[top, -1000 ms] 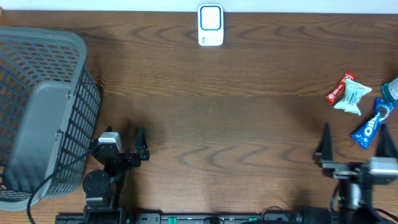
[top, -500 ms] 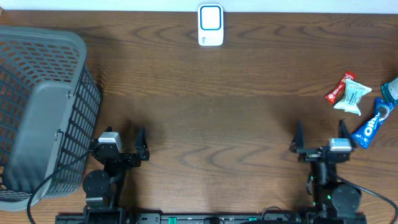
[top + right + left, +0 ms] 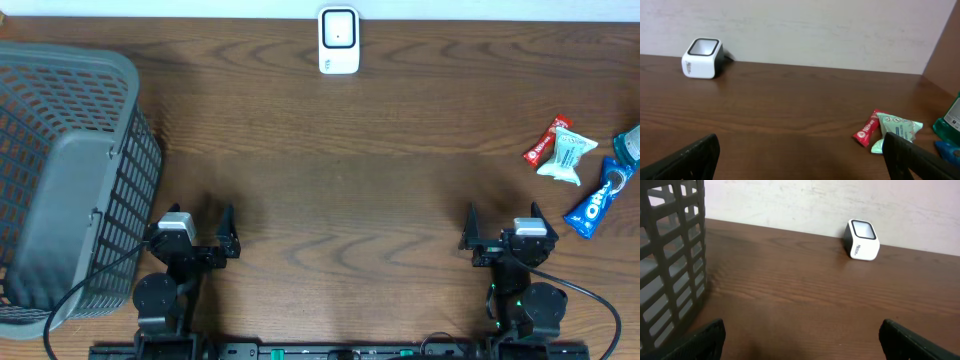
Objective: Scan the item barcode
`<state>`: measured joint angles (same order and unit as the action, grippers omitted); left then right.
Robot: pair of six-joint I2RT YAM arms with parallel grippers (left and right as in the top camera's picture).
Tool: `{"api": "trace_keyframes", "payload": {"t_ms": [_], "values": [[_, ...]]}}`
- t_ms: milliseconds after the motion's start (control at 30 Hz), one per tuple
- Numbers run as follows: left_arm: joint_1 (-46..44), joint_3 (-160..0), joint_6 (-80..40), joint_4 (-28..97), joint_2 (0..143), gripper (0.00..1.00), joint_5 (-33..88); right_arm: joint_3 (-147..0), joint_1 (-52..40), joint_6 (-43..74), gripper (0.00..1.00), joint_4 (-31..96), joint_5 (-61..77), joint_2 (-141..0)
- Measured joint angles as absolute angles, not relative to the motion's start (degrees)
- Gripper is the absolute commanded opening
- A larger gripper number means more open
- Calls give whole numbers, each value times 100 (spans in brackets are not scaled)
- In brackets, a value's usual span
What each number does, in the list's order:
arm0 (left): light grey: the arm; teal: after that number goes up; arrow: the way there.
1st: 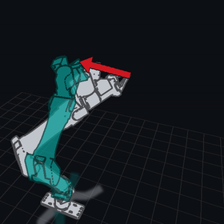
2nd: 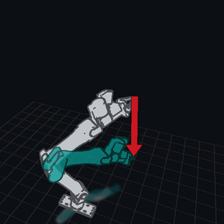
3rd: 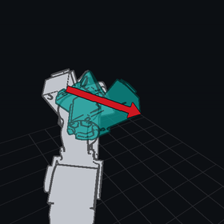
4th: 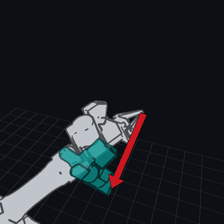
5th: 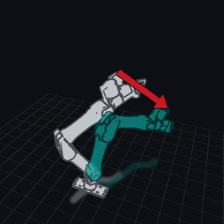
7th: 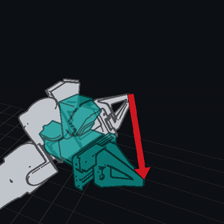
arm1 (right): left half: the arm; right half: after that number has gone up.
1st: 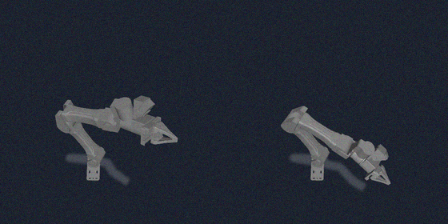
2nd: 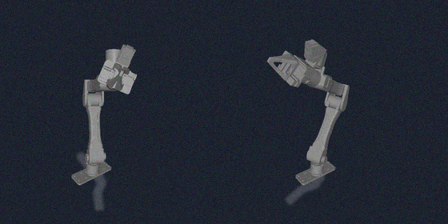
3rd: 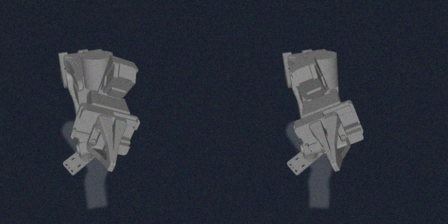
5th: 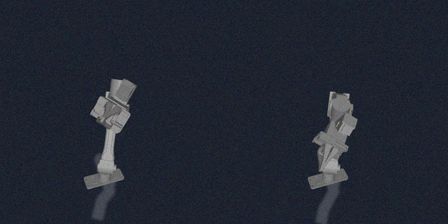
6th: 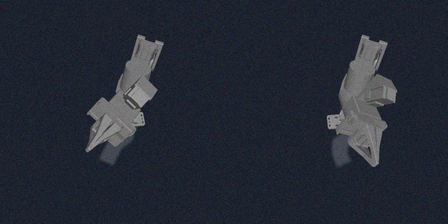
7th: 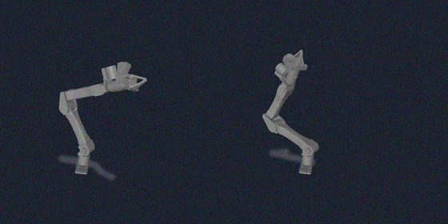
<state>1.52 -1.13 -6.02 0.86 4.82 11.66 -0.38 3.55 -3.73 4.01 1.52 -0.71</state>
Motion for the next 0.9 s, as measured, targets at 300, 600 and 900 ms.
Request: {"api": "trace_keyframes", "payload": {"t_ms": [300, 600, 900], "values": [[152, -113, -602, 86, 482, 98, 1166, -38, 355, -403, 99, 401, 150, -71], [152, -113, -493, 95, 482, 98, 1111, -38, 355, -403, 99, 401, 148, -71], [139, -113, -134, 113, 128, 98, 998, -38, 355, -403, 99, 401, 148, -71]]}}
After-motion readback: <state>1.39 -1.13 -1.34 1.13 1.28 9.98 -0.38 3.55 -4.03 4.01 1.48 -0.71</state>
